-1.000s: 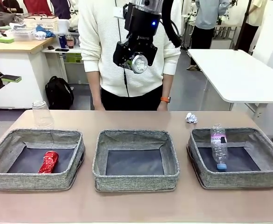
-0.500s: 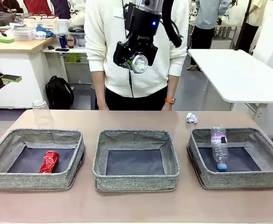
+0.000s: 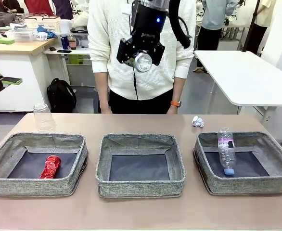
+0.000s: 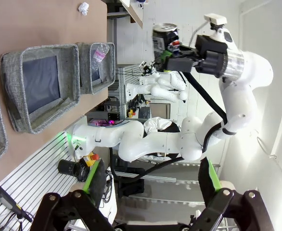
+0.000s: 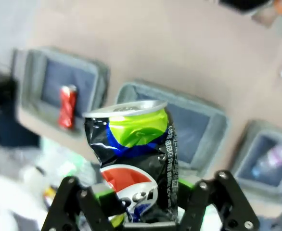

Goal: Sort the waste into the appropriate baskets.
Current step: Pick up the waste item pointed out by the person.

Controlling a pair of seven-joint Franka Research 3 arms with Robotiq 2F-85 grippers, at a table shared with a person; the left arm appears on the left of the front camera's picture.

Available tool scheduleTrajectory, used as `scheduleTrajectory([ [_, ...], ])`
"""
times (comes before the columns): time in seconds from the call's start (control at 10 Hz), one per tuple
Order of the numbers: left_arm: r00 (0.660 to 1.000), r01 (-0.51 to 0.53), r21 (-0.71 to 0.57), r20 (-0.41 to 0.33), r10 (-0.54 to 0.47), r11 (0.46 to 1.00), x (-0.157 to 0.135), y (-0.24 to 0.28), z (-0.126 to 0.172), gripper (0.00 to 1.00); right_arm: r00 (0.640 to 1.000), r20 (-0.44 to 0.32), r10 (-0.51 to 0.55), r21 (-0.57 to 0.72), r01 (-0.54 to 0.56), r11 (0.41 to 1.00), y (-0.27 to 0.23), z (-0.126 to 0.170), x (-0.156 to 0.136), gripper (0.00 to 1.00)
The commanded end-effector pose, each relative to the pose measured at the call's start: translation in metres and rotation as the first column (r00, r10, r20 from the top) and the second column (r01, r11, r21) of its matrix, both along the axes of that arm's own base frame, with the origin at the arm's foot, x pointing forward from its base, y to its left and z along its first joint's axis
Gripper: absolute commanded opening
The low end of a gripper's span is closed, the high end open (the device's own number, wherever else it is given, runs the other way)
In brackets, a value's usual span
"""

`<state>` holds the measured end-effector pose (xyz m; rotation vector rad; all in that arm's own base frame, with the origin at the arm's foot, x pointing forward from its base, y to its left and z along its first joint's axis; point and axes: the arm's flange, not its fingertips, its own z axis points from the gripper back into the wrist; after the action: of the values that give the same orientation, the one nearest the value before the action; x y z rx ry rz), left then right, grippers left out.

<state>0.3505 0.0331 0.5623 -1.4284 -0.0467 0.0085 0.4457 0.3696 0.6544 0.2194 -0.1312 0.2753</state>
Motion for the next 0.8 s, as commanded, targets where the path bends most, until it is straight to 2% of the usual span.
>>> scheduleTrajectory([
  [0.0,1.000,0.014,0.004,0.018,-0.014,1.000,-0.002,0.002,0.000,1.00,0.952,0.032,-0.305,-0.076,0.307,0.949,0.017,0.015,-0.020,0.00],
  [0.2,1.000,0.014,0.004,0.018,-0.014,1.000,-0.002,0.002,0.000,1.00,0.946,0.017,-0.324,-0.111,0.324,0.940,0.025,0.029,-0.030,0.00],
  [0.4,1.000,0.014,0.004,0.018,-0.014,1.000,-0.002,0.002,0.000,1.00,0.943,0.050,-0.328,-0.134,0.332,0.934,0.025,0.050,-0.034,0.00],
  [0.7,1.000,0.014,0.004,0.018,-0.014,1.000,-0.002,0.002,0.000,1.00,0.938,0.084,-0.337,-0.136,0.346,0.928,0.018,0.066,-0.032,0.00],
])
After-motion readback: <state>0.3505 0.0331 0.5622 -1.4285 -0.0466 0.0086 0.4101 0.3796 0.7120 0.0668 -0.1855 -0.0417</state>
